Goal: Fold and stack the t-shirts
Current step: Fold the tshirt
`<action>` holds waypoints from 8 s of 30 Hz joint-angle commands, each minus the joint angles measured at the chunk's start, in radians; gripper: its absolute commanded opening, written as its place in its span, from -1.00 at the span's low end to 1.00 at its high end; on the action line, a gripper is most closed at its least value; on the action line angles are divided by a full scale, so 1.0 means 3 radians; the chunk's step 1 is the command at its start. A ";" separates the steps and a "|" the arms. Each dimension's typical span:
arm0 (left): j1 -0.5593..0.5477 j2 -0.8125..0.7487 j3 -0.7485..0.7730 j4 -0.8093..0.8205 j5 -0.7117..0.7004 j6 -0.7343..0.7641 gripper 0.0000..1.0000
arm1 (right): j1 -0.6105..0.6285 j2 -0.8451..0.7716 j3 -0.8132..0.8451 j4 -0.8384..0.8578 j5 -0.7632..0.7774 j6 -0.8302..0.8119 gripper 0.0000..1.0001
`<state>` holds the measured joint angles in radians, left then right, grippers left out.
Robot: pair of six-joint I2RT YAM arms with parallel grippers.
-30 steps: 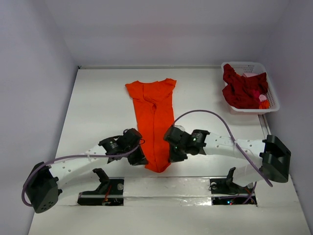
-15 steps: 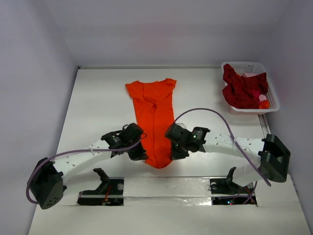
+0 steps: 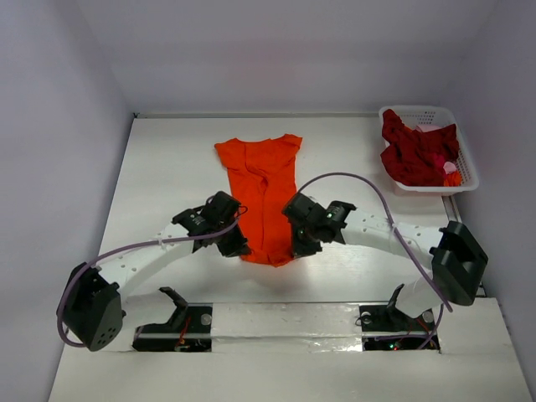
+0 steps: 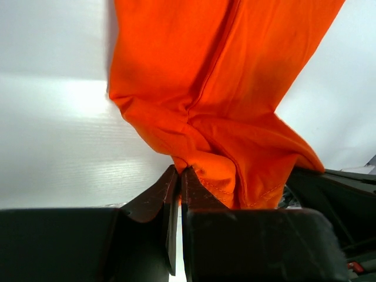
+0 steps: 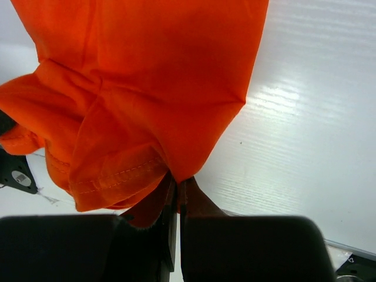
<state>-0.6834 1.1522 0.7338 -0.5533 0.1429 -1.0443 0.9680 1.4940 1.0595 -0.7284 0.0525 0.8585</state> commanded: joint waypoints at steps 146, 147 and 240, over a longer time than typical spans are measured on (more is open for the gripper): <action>0.0432 0.1891 0.1363 -0.0129 -0.0108 0.1247 -1.00 | -0.0941 0.1845 0.1816 0.0005 -0.0589 -0.1364 -1.00; 0.0432 0.1927 0.1399 -0.0114 -0.0108 0.1241 -1.00 | -0.0941 0.1871 0.1857 -0.0006 -0.0589 -0.1369 -1.00; 0.1577 0.2832 0.2795 0.0029 -0.0026 0.1563 -1.00 | -0.1467 0.2081 0.2895 -0.0389 -0.0373 -0.1328 -1.00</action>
<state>-0.2462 2.0216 1.5276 -0.5621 0.1318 -0.5831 0.5705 2.1506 1.8595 -0.8597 -0.0402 0.4385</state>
